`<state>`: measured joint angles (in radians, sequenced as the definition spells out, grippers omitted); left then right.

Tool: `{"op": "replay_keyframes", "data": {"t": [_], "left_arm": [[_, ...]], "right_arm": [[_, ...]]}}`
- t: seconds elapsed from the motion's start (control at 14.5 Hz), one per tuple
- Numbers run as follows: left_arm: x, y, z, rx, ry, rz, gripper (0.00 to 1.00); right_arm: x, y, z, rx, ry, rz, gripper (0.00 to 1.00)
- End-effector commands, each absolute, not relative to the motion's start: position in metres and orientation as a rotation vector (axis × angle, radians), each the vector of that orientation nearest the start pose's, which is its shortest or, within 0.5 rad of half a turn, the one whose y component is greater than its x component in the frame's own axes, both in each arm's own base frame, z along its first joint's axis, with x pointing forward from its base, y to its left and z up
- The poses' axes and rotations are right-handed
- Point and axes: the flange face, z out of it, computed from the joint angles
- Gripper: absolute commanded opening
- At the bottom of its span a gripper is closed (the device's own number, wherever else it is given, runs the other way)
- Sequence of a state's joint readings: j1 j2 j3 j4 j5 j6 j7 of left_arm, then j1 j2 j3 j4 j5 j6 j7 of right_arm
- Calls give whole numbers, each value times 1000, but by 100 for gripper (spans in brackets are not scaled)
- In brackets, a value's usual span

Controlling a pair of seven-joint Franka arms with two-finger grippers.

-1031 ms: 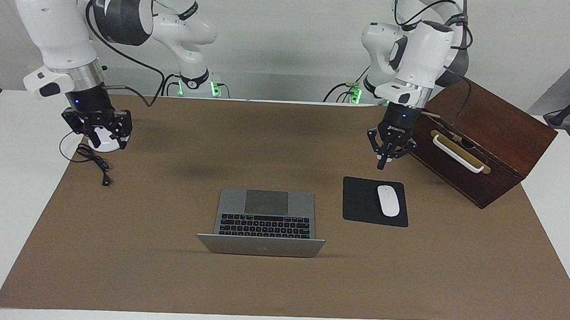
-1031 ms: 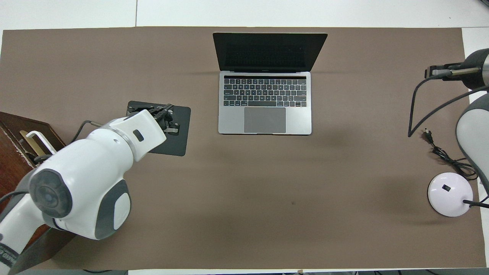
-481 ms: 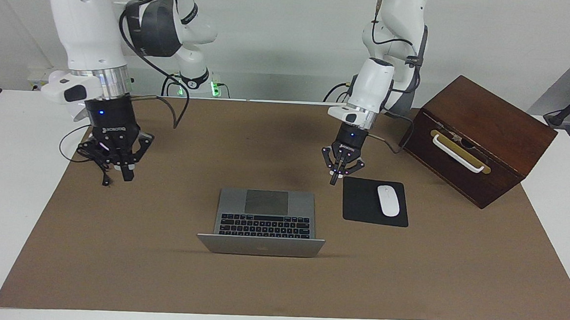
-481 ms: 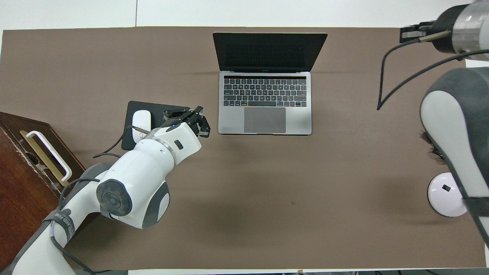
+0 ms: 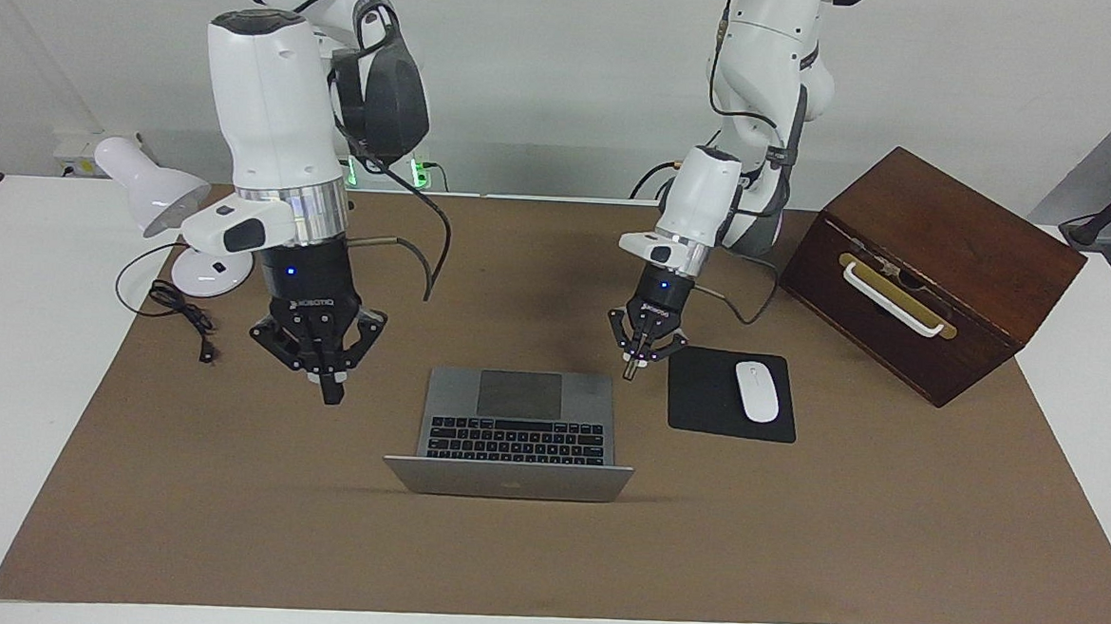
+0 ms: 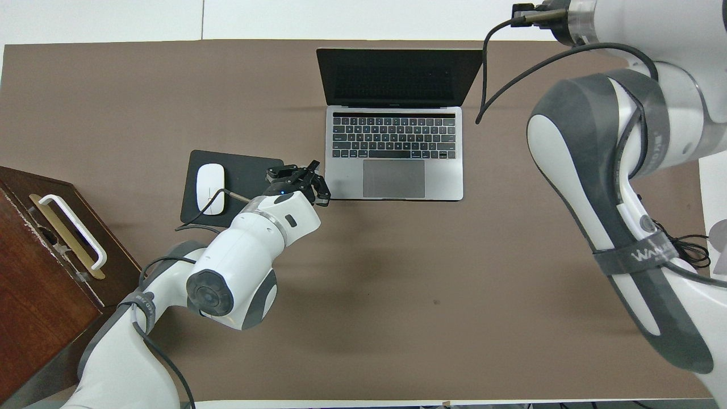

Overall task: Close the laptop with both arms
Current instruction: 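Hold the left gripper beside the laptop while the right gripper contacts the screen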

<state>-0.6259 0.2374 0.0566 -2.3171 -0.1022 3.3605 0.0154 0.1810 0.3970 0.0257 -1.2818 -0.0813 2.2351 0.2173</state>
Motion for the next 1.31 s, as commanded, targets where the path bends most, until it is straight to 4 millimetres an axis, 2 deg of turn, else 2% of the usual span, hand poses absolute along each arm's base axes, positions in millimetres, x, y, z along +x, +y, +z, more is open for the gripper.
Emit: {"op": "replay_keyframes", "data": {"t": [0.0,0.28,0.55,0.69,0.76,1.1,1.24], "left_arm": [[489,-315,331,-3023,718,-1336,0],[479,-333,292,-3021,720,-1344,0],[480,-329,290,-3008,736,-1337,0],[479,-326,286,-2997,761,-1320,0],[480,-325,285,-2985,777,-1320,0],[479,-325,276,-2973,808,-1293,0],[479,-323,268,-2959,835,-1271,0]], "right_arm": [[721,164,576,-2946,39,-901,0],[734,215,557,-2935,131,-940,0],[724,256,547,-2920,223,-929,0],[727,263,534,-2927,253,-928,0],[726,274,533,-2921,242,-934,0],[737,271,528,-2920,237,-968,0],[741,271,518,-2931,231,-964,0]]}}
